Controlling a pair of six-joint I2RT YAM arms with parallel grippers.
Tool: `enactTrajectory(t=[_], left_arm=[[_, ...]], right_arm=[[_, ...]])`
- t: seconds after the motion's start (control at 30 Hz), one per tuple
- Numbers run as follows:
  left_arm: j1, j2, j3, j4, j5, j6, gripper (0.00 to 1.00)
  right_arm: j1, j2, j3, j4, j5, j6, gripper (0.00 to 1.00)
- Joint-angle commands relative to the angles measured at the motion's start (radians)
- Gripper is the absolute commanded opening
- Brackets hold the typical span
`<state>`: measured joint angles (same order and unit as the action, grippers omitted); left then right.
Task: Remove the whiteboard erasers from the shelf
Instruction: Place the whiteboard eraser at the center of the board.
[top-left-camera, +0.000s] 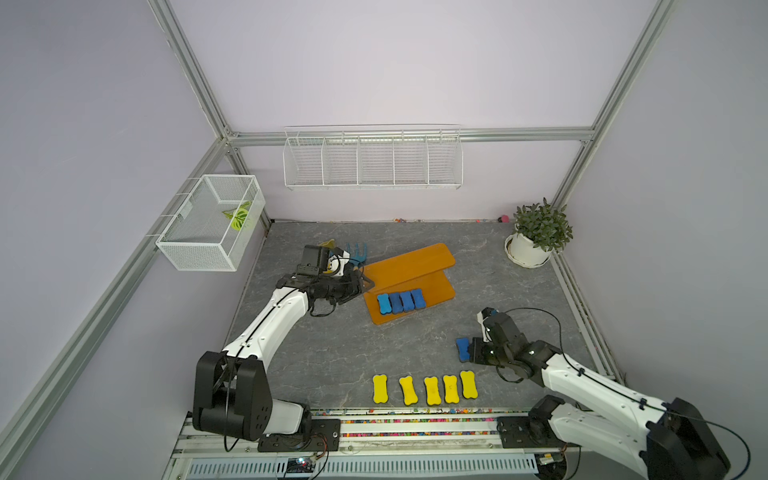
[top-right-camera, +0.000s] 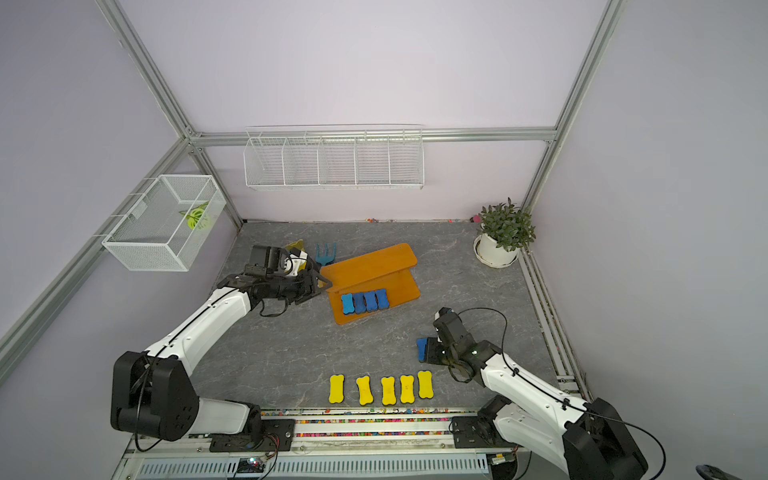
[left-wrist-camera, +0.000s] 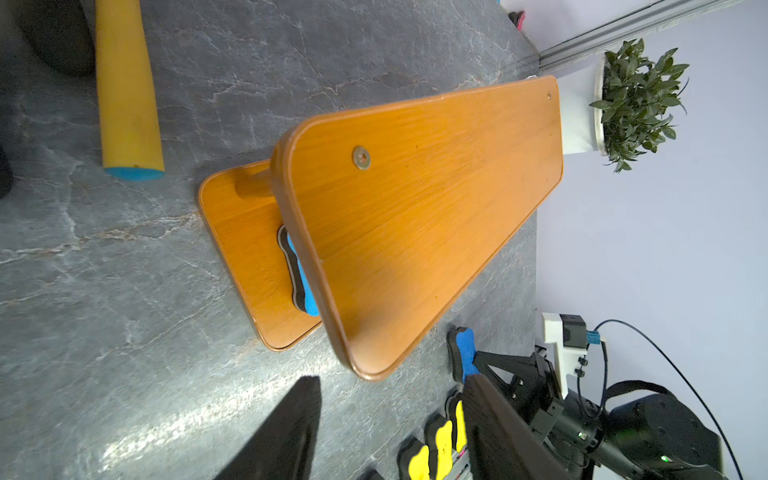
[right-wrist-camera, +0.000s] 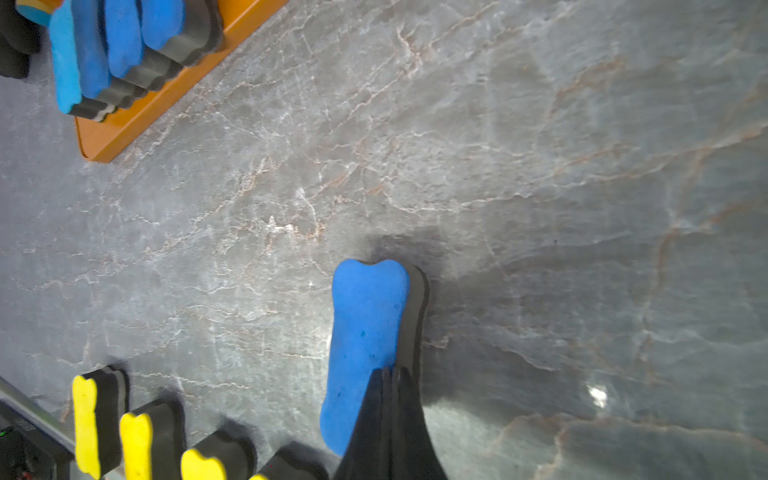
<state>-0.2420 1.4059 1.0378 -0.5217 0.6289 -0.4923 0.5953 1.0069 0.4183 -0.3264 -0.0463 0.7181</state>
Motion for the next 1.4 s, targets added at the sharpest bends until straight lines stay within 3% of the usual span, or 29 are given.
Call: enactTrajectory(t=[0.0,0.4,0.83,0.93,1.07,1.37], left_arm=[[-0.001,-0.004,0.030,0.000,-0.002,0.005,0.59],[0.001,0.003,0.042,-0.012,-0.015,0.006,0.60],[0.000,0.017,0.068,-0.048,-0.066,0.021,0.60],[0.001,0.027,0.063,-0.043,-0.062,0.021,0.60],[0.000,0.051,0.059,-0.037,-0.043,0.020,0.57],[0.000,0.074,0.059,-0.029,-0.030,0.019,0.41]], right_arm=[[0.006,0.007,-0.012,-0.028,0.035,0.002,0.00],[0.006,0.078,0.008,-0.005,0.024,-0.024,0.06],[0.004,0.049,0.168,-0.147,0.071,-0.085,0.27],[0.004,0.066,0.197,-0.084,0.041,-0.098,0.28],[0.005,0.127,0.209,0.131,-0.012,-0.109,0.29],[0.004,0.434,0.329,0.461,-0.024,-0.147,0.30]])
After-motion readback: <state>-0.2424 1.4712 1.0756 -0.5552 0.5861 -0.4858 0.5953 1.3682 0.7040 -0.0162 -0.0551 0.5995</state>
